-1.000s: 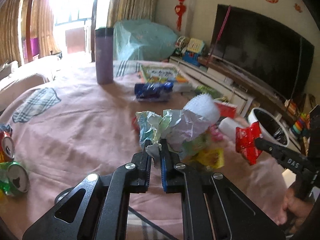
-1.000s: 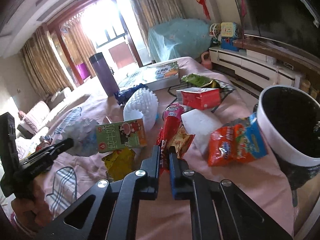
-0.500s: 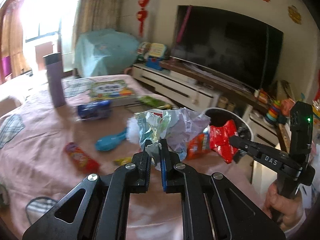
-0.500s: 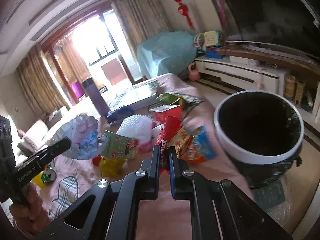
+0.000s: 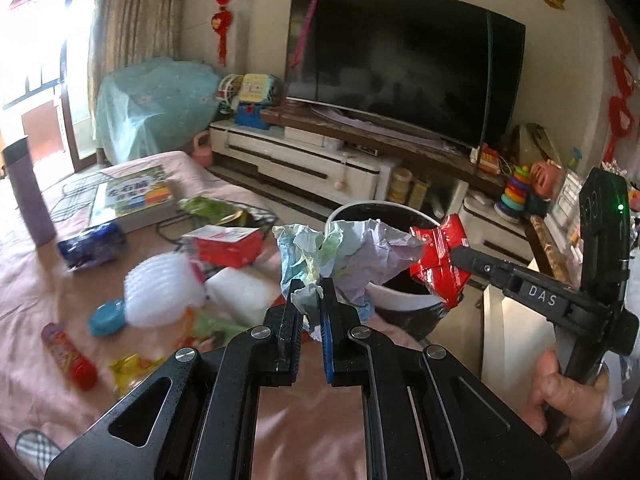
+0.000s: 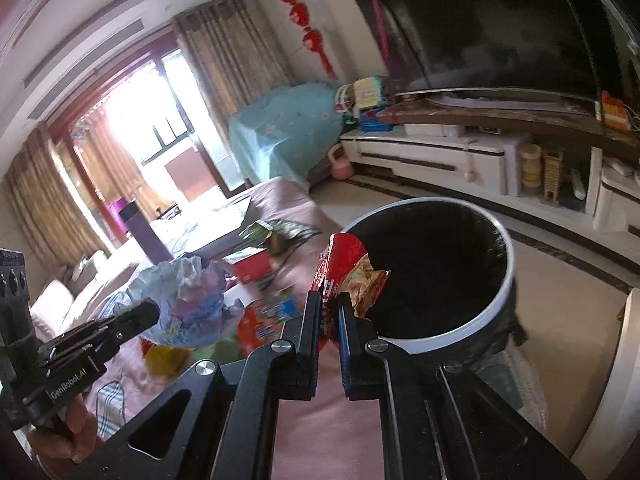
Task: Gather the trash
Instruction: 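Carry both items over the black bin and open both tools to drop them, then grasp the yellow noodle wrapper with the left tool while the right tool grasps the orange-blue snack bag, then move both wrappers over the black bin and open both tools to release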
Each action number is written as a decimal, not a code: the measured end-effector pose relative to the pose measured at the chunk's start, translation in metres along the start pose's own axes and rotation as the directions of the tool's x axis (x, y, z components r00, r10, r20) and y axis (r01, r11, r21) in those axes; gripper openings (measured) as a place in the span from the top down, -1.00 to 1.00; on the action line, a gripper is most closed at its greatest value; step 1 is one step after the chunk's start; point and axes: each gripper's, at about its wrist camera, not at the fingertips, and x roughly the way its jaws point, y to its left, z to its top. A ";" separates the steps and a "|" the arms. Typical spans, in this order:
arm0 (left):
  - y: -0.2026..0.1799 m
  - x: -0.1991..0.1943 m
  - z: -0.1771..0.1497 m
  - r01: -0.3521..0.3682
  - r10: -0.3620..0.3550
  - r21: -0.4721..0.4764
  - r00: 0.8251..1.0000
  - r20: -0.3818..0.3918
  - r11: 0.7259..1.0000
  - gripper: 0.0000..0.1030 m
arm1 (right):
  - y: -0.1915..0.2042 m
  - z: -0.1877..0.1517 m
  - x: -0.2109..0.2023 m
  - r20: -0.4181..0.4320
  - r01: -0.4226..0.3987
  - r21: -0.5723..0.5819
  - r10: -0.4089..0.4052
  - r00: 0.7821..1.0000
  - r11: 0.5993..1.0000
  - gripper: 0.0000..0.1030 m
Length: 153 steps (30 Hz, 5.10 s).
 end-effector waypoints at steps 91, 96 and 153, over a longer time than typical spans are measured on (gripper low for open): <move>0.128 -0.008 -0.088 -0.242 0.209 -0.218 0.964 -0.163 0.945 -0.37 | 0.070 -0.035 0.074 -0.154 -0.052 -0.125 0.032 0.988 0.991 -0.10; 0.135 0.011 -0.088 -0.208 0.162 -0.235 0.967 -0.197 0.950 0.13 | 0.070 -0.034 0.102 -0.197 -0.031 -0.155 0.000 0.980 0.987 0.39; -0.061 0.062 0.022 0.158 -0.151 0.059 0.982 -0.112 0.986 0.99 | -0.057 0.022 0.007 -0.004 0.042 0.045 -0.042 0.999 0.998 0.92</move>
